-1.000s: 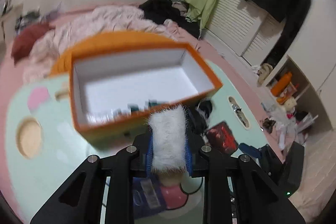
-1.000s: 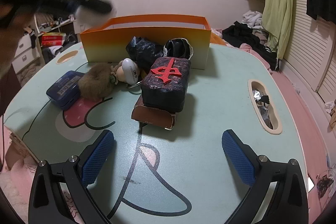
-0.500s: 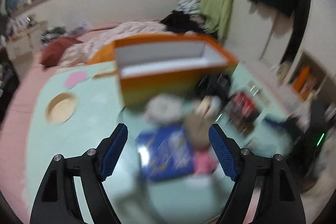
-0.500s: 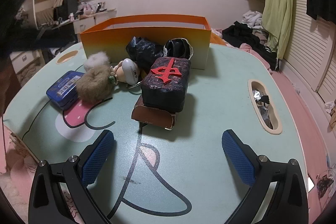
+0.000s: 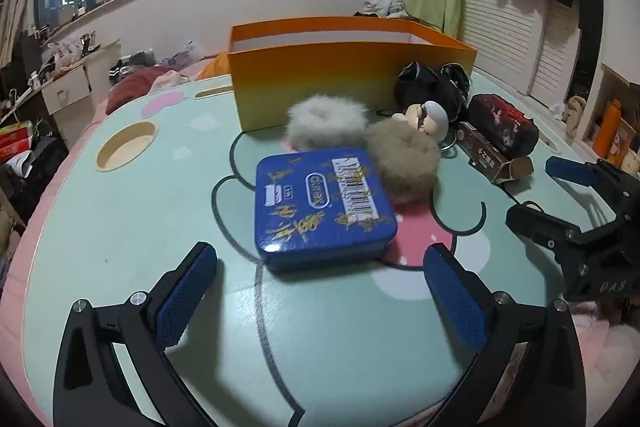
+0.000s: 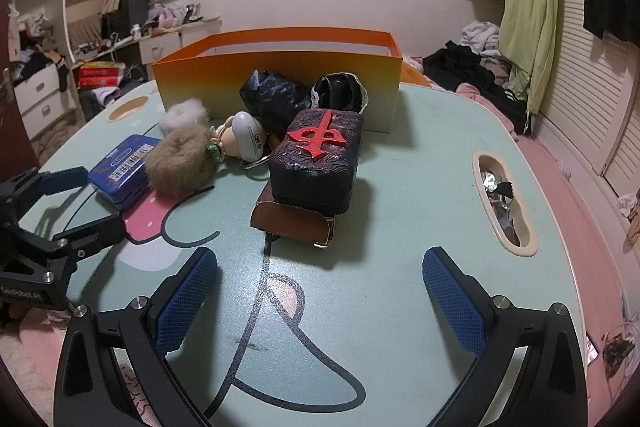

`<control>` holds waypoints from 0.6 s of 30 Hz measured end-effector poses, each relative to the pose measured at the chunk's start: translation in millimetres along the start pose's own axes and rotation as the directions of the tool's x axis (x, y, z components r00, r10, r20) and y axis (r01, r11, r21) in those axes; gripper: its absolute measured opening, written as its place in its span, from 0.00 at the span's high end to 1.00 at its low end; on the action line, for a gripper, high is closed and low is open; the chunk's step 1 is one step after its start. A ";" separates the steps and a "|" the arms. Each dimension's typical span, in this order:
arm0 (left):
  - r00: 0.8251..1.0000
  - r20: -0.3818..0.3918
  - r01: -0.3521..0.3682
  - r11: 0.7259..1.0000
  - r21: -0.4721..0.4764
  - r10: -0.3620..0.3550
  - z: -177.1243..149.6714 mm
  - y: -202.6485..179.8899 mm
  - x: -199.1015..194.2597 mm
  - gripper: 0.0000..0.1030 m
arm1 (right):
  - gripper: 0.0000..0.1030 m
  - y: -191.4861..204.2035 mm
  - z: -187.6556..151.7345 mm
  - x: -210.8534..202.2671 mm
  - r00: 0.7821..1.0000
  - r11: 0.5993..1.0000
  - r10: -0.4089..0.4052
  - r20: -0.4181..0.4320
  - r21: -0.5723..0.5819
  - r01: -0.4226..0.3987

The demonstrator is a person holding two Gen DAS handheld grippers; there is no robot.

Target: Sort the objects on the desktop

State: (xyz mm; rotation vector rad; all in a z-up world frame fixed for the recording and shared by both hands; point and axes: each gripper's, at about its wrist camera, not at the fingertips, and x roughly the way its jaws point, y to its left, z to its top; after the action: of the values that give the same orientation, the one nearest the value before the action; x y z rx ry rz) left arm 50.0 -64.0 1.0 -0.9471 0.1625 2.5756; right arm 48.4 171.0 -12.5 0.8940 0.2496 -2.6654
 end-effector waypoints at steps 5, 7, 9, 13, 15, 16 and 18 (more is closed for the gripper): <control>1.000 0.012 -0.016 1.000 -0.016 0.016 -1.1 0.8 1.2 0.00 | 0.00 -0.2 0.1 0.1 1.000 1.000 0.000 -0.001 0.000 0.000; 1.000 0.011 -0.019 1.000 -0.018 0.019 -2.1 1.9 0.9 0.00 | 0.00 0.5 0.2 0.1 1.000 1.000 -0.001 -0.001 0.000 0.001; 1.000 -0.007 -0.023 0.999 -0.025 0.023 0.9 3.8 2.3 0.00 | 0.00 1.2 0.2 0.0 1.000 1.000 0.000 -0.001 0.001 0.000; 0.988 -0.149 -0.036 0.998 -0.046 0.029 20.6 7.4 14.3 0.00 | 0.00 0.0 0.0 0.2 1.000 1.000 -0.001 -0.001 -0.001 0.001; 0.969 -0.243 -0.050 0.996 -0.072 0.031 30.3 8.6 19.9 0.00 | 0.00 -0.6 0.0 0.3 1.000 1.000 0.000 -0.001 -0.001 0.000; 0.963 -0.269 -0.052 0.994 -0.095 0.024 32.7 8.9 20.3 0.00 | 0.00 0.0 0.2 0.2 1.000 1.000 0.000 -0.001 0.000 0.000; 0.963 -0.267 -0.049 0.991 -0.128 0.014 32.7 7.7 18.2 0.00 | 0.00 -0.8 0.0 0.4 1.000 1.000 -0.001 -0.001 -0.001 0.001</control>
State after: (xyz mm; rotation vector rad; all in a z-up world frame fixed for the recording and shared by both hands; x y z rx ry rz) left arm 14.7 -57.5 14.1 -1.3504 0.0791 2.5028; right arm 47.9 171.6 -12.7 0.8948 0.2509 -2.6656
